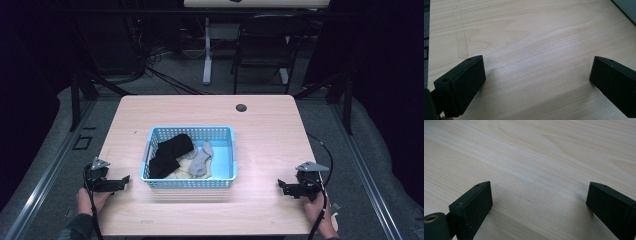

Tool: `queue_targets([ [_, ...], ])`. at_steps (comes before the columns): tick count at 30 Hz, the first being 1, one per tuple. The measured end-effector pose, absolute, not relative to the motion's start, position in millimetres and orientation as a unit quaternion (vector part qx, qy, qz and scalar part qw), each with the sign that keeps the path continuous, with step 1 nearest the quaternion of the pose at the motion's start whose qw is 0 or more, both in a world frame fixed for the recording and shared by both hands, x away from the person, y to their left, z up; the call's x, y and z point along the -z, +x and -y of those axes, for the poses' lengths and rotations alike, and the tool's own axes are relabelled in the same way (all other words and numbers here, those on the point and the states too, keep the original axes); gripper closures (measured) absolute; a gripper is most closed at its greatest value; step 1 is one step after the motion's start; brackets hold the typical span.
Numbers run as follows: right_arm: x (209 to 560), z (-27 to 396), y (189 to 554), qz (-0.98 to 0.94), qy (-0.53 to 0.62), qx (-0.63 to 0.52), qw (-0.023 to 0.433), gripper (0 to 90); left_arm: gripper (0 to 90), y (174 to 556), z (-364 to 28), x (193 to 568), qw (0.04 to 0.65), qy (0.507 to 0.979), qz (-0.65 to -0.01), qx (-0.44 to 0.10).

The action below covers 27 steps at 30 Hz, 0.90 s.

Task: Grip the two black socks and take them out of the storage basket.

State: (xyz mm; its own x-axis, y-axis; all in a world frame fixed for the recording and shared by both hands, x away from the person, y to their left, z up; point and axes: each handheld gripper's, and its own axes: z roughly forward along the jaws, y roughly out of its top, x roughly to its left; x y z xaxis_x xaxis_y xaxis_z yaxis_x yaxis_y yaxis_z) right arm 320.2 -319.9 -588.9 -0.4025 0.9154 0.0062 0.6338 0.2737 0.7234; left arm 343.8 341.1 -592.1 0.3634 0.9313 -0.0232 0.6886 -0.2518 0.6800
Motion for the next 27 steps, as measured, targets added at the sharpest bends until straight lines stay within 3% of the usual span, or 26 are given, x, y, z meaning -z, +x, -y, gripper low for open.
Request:
queue_targets([
  [27, 589.0, 319.7, 320.1, -0.768, 0.504, -0.331, 0.213, 6.0, 0.2, 343.8, -346.8, 582.6, 0.312, 0.772, -0.527, -0.169],
])
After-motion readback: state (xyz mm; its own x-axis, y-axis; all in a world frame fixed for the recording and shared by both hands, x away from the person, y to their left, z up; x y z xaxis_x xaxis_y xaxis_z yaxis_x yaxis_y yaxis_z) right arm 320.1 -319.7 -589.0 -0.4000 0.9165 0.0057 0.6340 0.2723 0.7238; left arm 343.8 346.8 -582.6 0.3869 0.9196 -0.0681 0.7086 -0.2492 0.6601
